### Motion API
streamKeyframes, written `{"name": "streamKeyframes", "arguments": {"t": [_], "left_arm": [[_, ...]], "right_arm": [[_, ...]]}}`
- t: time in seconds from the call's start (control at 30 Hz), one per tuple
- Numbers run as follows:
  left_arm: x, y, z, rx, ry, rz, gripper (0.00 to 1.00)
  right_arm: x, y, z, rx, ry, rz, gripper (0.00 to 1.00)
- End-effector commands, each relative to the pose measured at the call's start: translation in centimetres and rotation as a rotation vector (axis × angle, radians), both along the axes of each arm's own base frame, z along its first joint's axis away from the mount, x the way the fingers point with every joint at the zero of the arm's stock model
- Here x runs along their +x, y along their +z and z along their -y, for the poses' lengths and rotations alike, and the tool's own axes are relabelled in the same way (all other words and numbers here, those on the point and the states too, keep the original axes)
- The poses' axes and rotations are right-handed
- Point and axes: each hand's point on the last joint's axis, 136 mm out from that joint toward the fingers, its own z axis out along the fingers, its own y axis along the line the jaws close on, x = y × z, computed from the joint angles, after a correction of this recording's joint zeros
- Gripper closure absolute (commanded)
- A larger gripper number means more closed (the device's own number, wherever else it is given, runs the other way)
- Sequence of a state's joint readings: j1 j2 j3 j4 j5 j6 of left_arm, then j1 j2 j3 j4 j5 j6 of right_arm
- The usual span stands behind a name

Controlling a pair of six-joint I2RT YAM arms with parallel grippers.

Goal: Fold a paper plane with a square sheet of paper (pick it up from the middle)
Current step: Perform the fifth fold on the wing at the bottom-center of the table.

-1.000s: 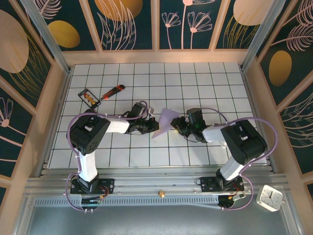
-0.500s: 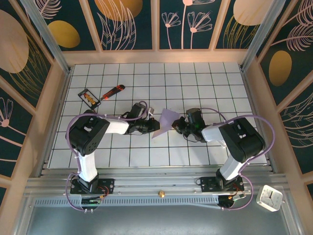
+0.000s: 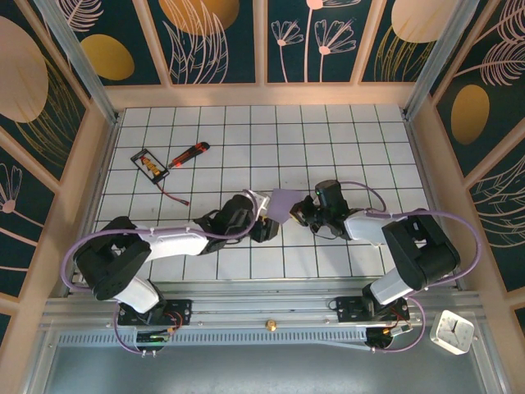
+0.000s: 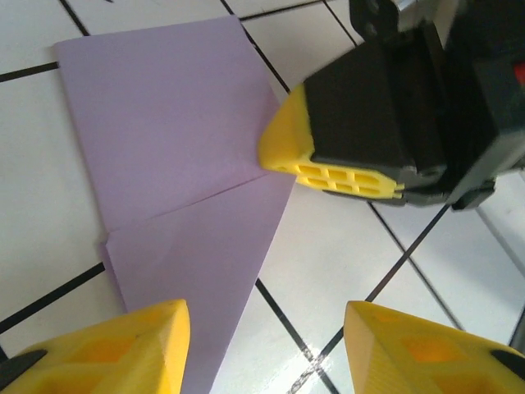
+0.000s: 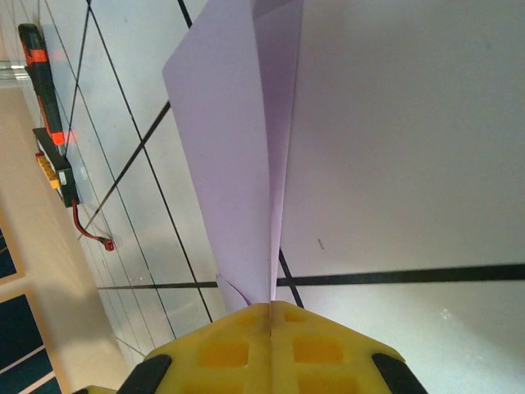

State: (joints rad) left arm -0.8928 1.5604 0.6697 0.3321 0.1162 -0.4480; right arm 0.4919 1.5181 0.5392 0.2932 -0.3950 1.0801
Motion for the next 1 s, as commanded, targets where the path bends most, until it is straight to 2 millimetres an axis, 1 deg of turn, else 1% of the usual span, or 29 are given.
{"name": "streamKeyframes", "arguments": {"t": [0.0, 0.13, 0.2, 0.23, 0.27, 0.33, 0.53, 0.6, 0.7, 0.77, 0.97], "left_arm": [[1.1, -0.7, 0.5, 0.125, -0.024, 0.129, 0.46], [1.1, -1.2, 2.2, 0.171, -0.054, 0.169, 0.46], [1.2, -1.5, 2.7, 0.201, -0.066, 0.195, 0.46], [1.2, -1.4, 2.8, 0.214, -0.066, 0.212, 0.45], [1.2, -2.5, 2.7, 0.246, -0.070, 0.208, 0.45], [1.2, -3.1, 2.6, 0.271, -0.078, 0.214, 0.44], [1.1, -4.3, 2.5, 0.320, -0.097, 0.230, 0.43], [1.4, -4.5, 2.5, 0.333, -0.089, 0.234, 0.45], [1.8, -4.6, 2.3, 0.345, -0.071, 0.237, 0.50], [1.8, -4.6, 2.3, 0.346, -0.064, 0.235, 0.55], [1.9, -4.4, 2.4, 0.339, -0.056, 0.231, 0.63]], "right_arm": [[-0.6, 0.7, -0.4, 0.013, 0.015, -0.027, 1.00], [-0.6, 1.1, -0.6, 0.033, 0.016, -0.032, 1.00], [-0.7, 1.1, -0.7, 0.046, 0.014, -0.041, 1.00], [-0.7, 1.2, -0.8, 0.057, 0.013, -0.044, 1.00], [-0.7, 1.3, -0.9, 0.067, 0.012, -0.046, 1.00], [-0.7, 1.5, -1.0, 0.078, 0.011, -0.048, 1.00], [-0.5, 2.2, -1.1, 0.098, 0.004, -0.044, 1.00], [-0.4, 2.3, -1.2, 0.104, 0.004, -0.044, 1.00], [-0.6, 2.2, -1.2, 0.103, 0.006, -0.047, 1.00], [-0.6, 2.1, -1.1, 0.104, 0.006, -0.048, 1.00], [-0.8, 1.7, -1.0, 0.096, 0.003, -0.055, 1.00]]}}
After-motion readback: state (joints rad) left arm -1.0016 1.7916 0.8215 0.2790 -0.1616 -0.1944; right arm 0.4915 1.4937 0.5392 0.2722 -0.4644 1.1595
